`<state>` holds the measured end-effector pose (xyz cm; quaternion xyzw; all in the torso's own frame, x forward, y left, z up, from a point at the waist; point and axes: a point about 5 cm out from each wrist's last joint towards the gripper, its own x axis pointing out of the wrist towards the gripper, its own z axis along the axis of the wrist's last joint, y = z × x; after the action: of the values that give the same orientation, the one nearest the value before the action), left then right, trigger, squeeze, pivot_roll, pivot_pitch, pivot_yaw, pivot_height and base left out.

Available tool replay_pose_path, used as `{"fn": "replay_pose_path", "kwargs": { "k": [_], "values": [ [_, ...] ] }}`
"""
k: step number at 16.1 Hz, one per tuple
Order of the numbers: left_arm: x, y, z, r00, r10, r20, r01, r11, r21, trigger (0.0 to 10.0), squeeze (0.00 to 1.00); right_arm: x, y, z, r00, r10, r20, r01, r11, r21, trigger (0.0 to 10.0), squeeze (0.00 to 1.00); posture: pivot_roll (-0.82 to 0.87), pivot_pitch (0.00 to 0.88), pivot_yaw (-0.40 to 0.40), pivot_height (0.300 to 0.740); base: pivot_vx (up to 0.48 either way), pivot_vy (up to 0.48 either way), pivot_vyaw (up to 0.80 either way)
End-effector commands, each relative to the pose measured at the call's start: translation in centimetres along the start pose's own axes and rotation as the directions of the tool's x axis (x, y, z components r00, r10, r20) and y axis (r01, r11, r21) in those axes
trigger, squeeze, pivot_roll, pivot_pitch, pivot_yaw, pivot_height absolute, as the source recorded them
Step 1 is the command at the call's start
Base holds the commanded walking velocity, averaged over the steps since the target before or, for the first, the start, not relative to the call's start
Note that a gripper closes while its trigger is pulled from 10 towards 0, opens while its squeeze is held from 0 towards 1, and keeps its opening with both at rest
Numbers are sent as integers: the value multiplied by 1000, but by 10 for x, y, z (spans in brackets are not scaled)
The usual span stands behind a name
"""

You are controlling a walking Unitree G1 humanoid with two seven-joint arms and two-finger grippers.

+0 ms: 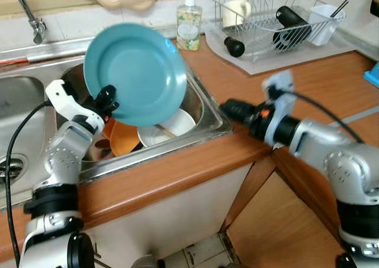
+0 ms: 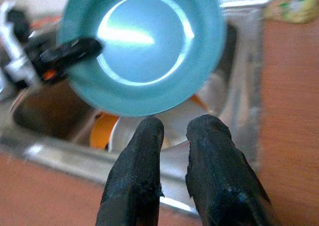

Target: Kitchen organization

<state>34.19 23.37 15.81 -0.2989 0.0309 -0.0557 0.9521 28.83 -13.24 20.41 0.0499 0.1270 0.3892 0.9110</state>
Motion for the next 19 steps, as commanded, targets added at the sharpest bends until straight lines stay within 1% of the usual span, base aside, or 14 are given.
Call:
{"fn": "replay_pose_path", "kwargs": {
  "k": [1,3,4,5,6,7,8,9,10,12,14,15,16,19],
  "values": [
    [7,-7,4,1000,9,-2,-8,998,67,0,0,-1,7,0,999,28,-18,-29,997,-67,10000,0,-151,0,27,740,0,0,0],
    [10,-8,1,999,31,-25,-28,994,101,0,0,0,11,-3,998,47,-48,-52,994,-100,10000,0,-152,0,27,740,0,0,0],
    [13,-9,-3,997,55,-56,-47,990,135,0,0,1,14,-6,995,63,-75,-72,989,-128,10000,0,-153,0,28,740,0,0,0],
    [15,-11,-7,994,66,-85,-53,987,148,314,0,1,16,-8,993,72,-93,-85,986,-145,10000,0,-153,0,28,740,0,0,0],
    [16,-13,-10,993,68,-101,-52,987,155,1765,0,1,17,-9,992,76,-102,-91,984,-153,10000,0,-153,0,27,740,0,0,0],
    [18,-12,-14,987,96,-129,-72,982,174,4941,0,2,17,-10,991,78,-111,-95,983,-159,10000,0,-152,0,25,740,0,0,0],
    [18,-11,-16,984,108,-140,-81,980,182,4941,0,2,17,-10,990,78,-114,-96,982,-160,10000,0,-151,0,24,740,0,0,0],
    [18,-7,-21,971,155,-180,-116,971,211,9882,0,2,17,-11,989,80,-123,-100,981,-167,10000,0,-152,0,24,740,0,0,0],
    [17,-2,-27,955,199,-222,-155,968,198,10000,0,3,17,-12,988,83,-129,-105,979,-173,10000,0,-153,0,26,740,0,0,0],
    [17,1,-28,947,227,-226,-185,964,193,10000,0,3,17,-13,988,84,-133,-107,978,-177,10000,0,-154,0,25,740,0,0,0],
    [16,2,-31,940,217,-264,-178,970,166,10000,0,3,17,-13,987,80,-139,-104,978,-179,10000,0,-154,0,23,740,0,0,0],
    [16,2,-31,936,226,-269,-185,968,169,10000,235,3,16,-13,987,77,-141,-102,978,-181,10000,0,-154,0,23,740,0,0,0],
    [15,3,-30,935,230,-271,-189,967,171,10000,1000,3,16,-13,987,76,-142,-102,978,-182,10000,0,-154,0,23,740,0,0,0],
    [13,5,-28,935,229,-271,-179,964,197,10000,1000,3,15,-15,987,68,-146,-94,979,-183,10000,0,-152,0,23,740,0,0,0]
  ]
}}
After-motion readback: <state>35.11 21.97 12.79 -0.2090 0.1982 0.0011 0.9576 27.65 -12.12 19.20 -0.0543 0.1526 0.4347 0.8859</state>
